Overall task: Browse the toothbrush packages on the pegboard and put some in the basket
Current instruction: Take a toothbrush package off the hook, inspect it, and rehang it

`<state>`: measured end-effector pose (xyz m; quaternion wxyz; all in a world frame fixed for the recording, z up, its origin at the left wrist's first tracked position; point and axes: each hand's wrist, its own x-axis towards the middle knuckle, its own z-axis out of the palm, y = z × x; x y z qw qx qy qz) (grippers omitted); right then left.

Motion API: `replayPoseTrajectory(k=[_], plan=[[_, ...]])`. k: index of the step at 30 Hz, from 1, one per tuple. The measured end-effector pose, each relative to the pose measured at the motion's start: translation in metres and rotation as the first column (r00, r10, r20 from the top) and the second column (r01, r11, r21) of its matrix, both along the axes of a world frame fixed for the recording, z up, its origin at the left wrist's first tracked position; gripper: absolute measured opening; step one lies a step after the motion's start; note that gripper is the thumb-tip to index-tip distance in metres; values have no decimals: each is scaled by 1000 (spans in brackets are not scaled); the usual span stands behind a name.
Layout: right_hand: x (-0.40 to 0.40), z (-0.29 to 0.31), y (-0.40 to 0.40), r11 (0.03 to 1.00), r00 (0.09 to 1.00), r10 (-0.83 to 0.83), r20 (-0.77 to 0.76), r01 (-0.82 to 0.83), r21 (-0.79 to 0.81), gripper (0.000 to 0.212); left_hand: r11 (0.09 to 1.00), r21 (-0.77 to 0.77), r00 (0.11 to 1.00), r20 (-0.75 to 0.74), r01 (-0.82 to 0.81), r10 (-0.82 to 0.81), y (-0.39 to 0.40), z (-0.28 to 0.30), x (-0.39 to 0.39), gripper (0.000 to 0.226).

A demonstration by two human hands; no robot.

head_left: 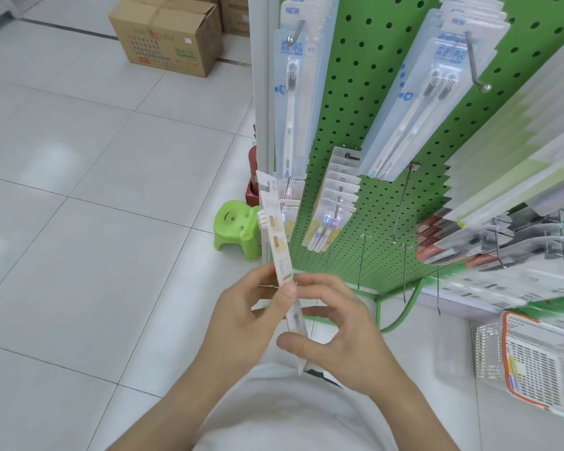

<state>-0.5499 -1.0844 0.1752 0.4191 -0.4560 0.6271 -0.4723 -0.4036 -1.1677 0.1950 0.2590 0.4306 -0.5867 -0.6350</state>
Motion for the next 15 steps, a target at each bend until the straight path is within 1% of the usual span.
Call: replayPoseTrajectory(k=[3, 5, 7, 9, 11, 15], plan=[[0, -2, -1, 1000, 1000, -18, 21, 18, -2, 45, 1000, -14, 1000, 24, -4, 4, -3, -3, 4, 25], [0, -3, -3, 995, 994, -98, 41, 98, -7, 37, 999, 36, 999, 27, -30, 29, -4, -7, 7, 27], [-2, -2, -7, 979, 974, -202, 105, 200, 29, 35, 996, 84, 999, 24, -29, 27, -4, -10, 9, 26], [-3, -1, -10, 960, 944, -278, 178, 269, 73, 36, 995, 100, 1000, 3, -3, 3, -2, -10, 9, 25], [-4, 1, -13, 944, 918, -329, 224, 314, 98, 42, 995, 102, 1000, -17, 16, -14, -1, -8, 9, 25], [-7, 3, -20, 935, 907, -355, 227, 345, 85, 40, 989, 108, 995, -21, 102, -101, 1, -9, 9, 24]])
